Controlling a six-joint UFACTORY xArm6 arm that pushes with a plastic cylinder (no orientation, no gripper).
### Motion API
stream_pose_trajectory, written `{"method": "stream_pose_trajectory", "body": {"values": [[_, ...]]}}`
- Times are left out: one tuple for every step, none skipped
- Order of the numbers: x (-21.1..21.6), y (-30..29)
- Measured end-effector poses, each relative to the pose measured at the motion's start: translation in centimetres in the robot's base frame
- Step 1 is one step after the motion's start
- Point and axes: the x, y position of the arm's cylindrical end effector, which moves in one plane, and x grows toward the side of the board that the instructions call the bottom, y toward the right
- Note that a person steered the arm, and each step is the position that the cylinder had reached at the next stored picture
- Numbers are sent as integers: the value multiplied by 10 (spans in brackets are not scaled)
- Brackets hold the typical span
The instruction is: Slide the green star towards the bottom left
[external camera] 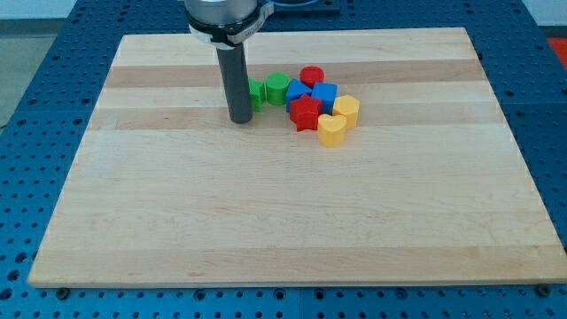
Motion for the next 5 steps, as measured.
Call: {"method": "stream_pose_trajectory", "body": {"values": [[0,-4],[0,-49],[-11,-102],[-63,-35],[-62,26]]}}
